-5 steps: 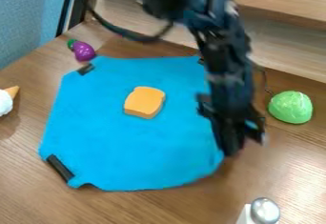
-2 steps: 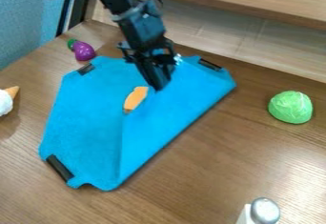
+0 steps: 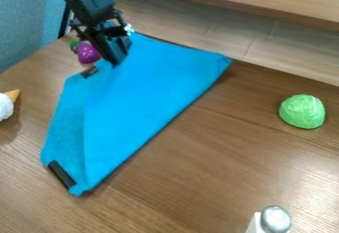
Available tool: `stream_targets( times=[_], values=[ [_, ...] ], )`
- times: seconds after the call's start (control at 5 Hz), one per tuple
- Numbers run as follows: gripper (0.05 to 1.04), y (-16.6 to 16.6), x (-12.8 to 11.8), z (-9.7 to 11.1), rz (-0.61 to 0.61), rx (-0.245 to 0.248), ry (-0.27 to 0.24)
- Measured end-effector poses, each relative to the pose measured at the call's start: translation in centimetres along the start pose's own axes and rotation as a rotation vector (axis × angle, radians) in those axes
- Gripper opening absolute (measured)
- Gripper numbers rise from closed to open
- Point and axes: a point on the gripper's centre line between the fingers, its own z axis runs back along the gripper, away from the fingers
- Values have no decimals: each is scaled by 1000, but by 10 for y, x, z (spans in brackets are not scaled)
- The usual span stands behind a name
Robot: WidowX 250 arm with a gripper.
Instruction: Fold the cloth from the right to the left
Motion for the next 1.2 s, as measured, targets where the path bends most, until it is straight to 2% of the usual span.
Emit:
stream_targets(
  times=[0.4,0.6,0.8,1.0,1.2],
  values=[
    [59,37,4,9,3,81,48],
    [59,51,0,0,9,108,96],
    [59,69,-3,-7,14,171,152],
    [59,79,-7,-25,-22,240,247],
    [84,83,-12,-39,-20,276,299]
  ],
)
